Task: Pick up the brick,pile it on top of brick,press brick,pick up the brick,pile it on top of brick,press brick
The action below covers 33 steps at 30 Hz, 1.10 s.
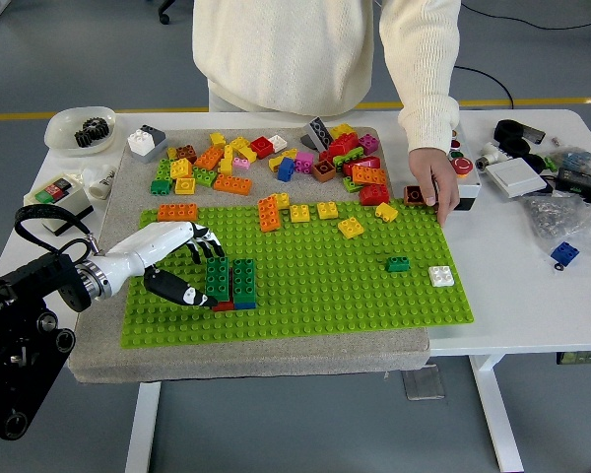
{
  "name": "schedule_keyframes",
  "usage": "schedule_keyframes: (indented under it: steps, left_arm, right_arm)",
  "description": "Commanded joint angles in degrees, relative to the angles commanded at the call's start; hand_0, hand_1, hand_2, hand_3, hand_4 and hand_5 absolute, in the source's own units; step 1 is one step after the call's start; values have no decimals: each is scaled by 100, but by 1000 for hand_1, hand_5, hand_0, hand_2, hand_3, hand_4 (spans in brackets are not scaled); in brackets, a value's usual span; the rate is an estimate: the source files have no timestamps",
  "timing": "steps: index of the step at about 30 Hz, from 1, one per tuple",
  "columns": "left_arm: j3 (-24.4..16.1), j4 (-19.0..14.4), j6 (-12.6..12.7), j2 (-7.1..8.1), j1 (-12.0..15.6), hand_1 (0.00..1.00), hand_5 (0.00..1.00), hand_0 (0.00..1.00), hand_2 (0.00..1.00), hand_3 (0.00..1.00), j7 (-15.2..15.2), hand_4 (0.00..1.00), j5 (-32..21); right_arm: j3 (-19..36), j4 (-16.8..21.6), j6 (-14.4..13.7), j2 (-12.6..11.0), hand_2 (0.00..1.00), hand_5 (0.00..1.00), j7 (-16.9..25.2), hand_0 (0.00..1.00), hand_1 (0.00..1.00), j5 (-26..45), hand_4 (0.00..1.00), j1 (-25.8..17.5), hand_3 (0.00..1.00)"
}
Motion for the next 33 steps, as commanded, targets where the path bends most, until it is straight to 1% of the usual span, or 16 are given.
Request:
schedule_keyframes:
  steps: [8,18,33]
  left_arm:
    - [12,9,-1,-28,-3,505,67,653,472,500,3,986,3]
    - [31,25,13,-2,9,505,67,655,473,500,-5,986,14]
    - [91,87,41,-26,2,505,66,656,473,500,-8,985,4]
  right_arm:
    - [6,0,0,3,720,425,-2,745,646,0,892,4,670]
    - [13,0,-6,2,720,425,3,745,646,0,892,1,670]
    - [12,0,-8,10,720,425,3,745,646,0,892,6,670]
